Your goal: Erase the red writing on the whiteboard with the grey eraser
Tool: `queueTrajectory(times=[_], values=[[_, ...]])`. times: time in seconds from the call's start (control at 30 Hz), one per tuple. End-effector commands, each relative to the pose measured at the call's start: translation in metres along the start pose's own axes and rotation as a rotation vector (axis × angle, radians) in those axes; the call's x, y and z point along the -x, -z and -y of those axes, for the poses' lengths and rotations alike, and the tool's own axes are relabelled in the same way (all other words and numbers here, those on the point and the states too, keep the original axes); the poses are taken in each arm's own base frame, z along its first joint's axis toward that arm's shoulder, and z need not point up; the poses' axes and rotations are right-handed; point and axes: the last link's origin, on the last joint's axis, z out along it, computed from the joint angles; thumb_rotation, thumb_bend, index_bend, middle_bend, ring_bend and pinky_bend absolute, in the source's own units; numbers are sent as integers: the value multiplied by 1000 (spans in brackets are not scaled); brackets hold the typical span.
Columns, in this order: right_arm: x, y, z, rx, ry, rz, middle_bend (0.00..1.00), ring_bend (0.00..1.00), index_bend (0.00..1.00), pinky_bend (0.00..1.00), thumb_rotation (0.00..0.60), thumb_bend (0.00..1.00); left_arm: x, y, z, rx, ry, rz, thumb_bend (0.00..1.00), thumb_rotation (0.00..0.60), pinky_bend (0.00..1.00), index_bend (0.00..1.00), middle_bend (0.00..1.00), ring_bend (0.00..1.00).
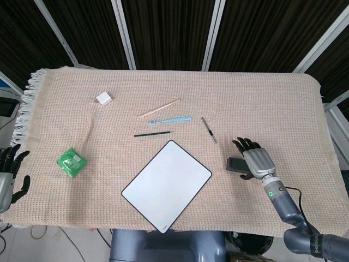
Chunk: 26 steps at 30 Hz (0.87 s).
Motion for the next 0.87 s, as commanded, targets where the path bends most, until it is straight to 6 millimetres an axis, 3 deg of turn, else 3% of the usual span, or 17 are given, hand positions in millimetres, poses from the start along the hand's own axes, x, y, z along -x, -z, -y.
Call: queueTrajectory(times=[0.03, 0.27, 0.47, 0.6, 0.87], values=[[-15, 40, -4, -2, -69, -106, 24, 39, 0, 160, 600, 47, 0, 0, 0, 1, -1, 1, 476, 600, 0, 135, 10, 0], [-10, 103, -21, 34, -58, -275, 24, 39, 0, 151, 600, 47, 0, 0, -1, 2, 1, 0, 476, 600, 0, 135, 10, 0], [4, 138, -33, 94, -37, -348, 22, 39, 0, 151, 600, 47, 0, 2, -2, 7, 2, 0, 476, 600, 0, 135, 10, 0], [9, 148, -40, 129, -36, -374, 16, 38, 0, 151, 600, 47, -1, 3, -2, 8, 3, -4, 476, 600, 0, 135, 11, 0], [7, 150, -49, 171, -31, -398, 16, 38, 0, 151, 600, 48, -1, 4, -2, 13, 1, -1, 476, 600, 0, 135, 10, 0]])
